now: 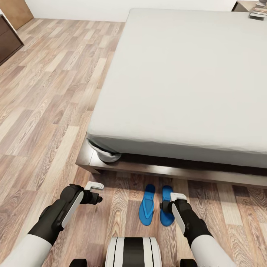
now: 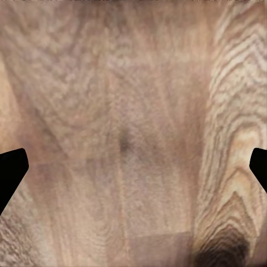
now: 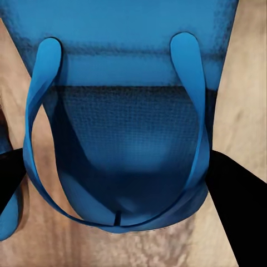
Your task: In the bedroom, move the book from the bed onto either nightstand, and place the two sandals side by side next to the bed.
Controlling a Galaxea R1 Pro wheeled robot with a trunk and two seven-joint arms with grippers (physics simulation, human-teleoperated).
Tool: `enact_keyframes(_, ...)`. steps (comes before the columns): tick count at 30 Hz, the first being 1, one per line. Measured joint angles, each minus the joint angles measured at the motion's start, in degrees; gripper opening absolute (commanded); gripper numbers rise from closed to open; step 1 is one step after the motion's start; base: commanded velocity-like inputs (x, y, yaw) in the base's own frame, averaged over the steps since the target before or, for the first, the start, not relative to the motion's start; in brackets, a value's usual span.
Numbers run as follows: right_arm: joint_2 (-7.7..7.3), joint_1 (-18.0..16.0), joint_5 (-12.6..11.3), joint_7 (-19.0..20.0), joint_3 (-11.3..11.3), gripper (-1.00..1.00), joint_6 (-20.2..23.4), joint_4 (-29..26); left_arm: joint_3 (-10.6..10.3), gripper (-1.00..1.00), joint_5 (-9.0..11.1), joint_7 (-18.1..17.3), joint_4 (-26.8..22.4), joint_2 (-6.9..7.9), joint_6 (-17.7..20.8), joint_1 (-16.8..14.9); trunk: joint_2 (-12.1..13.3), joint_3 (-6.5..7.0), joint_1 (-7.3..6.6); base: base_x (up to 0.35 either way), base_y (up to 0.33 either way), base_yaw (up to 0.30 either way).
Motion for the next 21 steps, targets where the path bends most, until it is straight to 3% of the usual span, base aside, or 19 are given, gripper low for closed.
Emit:
enact_keyframes(6, -0.12, -0.8, 0.0, 0.0, 0.0, -1.00, 0.0, 0.0, 0.0, 1.00, -0.1, 0.1, 0.0, -0.05, 0.0, 0.0, 0.0, 0.00, 0.00, 0.000, 0.000, 0.000)
enact_keyframes(21, -0.07, -1.5, 0.0, 0.0, 1.4, -1.00, 0.0, 0.3, -0.1, 1.00, -0.1, 0.1, 0.1, -0.09, 0.0, 0.0, -0.1, -2.22, 0.26, 0.000, 0.000, 0.000)
